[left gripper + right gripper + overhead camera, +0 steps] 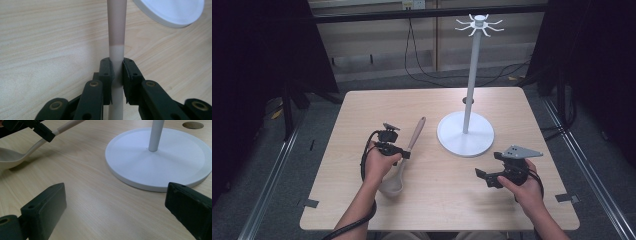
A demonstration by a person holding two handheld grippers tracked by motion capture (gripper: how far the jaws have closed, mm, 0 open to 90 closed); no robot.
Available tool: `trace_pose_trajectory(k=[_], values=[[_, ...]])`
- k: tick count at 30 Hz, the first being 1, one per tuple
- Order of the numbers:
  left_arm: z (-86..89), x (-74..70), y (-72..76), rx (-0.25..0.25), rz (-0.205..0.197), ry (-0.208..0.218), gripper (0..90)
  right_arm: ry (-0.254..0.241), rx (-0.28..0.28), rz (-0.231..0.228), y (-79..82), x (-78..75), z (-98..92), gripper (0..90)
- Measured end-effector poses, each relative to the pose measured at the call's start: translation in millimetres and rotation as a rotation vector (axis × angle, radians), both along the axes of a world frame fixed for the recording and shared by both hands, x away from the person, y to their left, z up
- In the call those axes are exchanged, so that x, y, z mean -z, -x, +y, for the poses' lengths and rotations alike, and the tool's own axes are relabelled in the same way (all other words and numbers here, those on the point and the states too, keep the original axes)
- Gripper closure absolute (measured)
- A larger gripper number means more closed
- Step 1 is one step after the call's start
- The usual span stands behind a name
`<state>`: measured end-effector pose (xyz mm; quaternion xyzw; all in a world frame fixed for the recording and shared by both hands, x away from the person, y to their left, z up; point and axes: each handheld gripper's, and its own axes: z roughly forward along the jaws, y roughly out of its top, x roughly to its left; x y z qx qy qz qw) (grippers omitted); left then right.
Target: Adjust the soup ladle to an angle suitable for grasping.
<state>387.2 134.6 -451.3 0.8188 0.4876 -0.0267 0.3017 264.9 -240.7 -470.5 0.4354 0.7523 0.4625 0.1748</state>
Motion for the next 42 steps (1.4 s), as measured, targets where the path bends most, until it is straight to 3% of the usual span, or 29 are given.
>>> trace_pose_trajectory(k=[18,21,27,37,39,42], values=[[2.6,-22.9,20.1,0.051,-0.149,0.085,78.9,-0.026,-0.006,-0.020,0.2,-1.7,7.0,3.3],[4.4,-27.9,25.4,0.057,-0.175,0.123,78.9,-0.053,0.003,-0.019,-0.7,-4.3,9.6,3.3],[2.5,-34.6,33.1,0.071,-0.224,0.158,78.9,-0.083,-0.021,-0.042,-1.7,-11.1,20.1,8.6],[-9.7,-45.3,43.5,0.120,-0.298,0.195,78.8,-0.118,-0.032,-0.037,-8.1,-20.7,38.5,11.9],[-13.2,-47.3,45.5,0.127,-0.305,0.204,78.8,-0.118,-0.043,-0.061,-9.6,-25.8,44.4,17.9],[-17.8,-51.2,49.4,0.154,-0.327,0.208,78.8,-0.133,-0.051,-0.073,-11.4,-30.4,47.9,19.1]])
